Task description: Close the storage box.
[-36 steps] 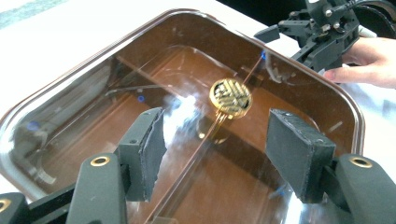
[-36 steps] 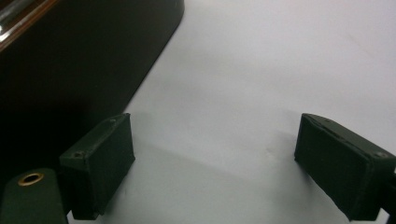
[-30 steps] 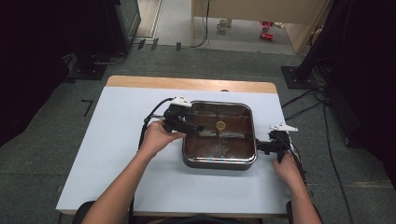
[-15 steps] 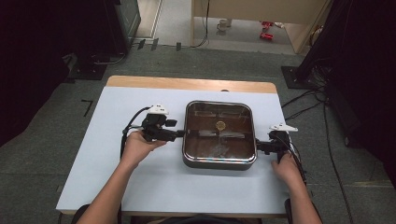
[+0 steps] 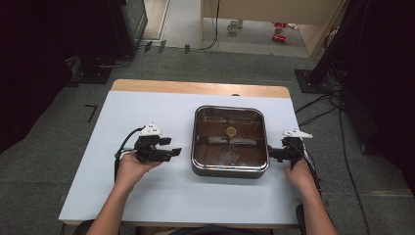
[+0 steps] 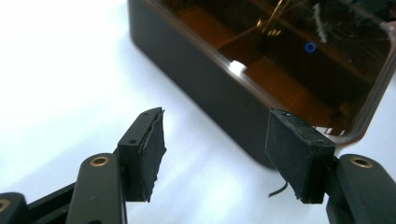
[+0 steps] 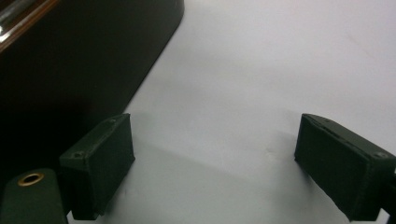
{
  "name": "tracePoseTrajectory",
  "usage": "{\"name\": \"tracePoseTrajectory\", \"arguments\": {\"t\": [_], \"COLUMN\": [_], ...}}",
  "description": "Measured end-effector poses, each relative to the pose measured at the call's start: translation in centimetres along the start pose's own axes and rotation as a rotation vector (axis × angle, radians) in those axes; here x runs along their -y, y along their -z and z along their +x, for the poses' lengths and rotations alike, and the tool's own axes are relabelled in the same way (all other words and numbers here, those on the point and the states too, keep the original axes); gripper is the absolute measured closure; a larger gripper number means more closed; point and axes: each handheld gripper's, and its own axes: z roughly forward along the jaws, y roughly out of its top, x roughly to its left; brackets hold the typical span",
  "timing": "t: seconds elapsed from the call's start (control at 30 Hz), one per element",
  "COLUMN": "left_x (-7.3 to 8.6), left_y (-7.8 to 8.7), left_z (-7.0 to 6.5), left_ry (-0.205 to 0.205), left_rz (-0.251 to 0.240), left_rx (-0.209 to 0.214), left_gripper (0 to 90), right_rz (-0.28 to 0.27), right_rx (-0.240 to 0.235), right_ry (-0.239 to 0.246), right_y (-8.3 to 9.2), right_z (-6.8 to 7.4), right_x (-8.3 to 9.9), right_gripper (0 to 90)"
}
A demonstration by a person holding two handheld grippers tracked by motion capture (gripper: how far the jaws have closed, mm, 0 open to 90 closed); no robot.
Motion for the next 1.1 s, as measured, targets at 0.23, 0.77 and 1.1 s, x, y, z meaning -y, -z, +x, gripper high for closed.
{"name": "tracePoseTrajectory", "arguments": {"t": [0.23,0.77,1.1], "left_x": [2.8,4.1,5.3], "left_y": [0.0,-2.5,-3.3], "left_z": [0.7,0.2,-1.8], "left_ry": [0.037,0.015,-0.048], "left_rz": [0.052,0.096,0.037], "left_rx": [-0.066,-0.175,-0.284], "left_gripper": [39.0,36.0,27.5], "right_rz": [-0.002,-0.006,-0.006], "right_rx": [0.001,0.006,0.007], "right_ry": [0.0,0.008,0.01], "right_y": [0.0,0.0,0.0], "right_z": [0.0,0.1,0.1], "right_x": [0.0,0.0,0.0], "right_gripper": [11.2,11.6,11.6]}}
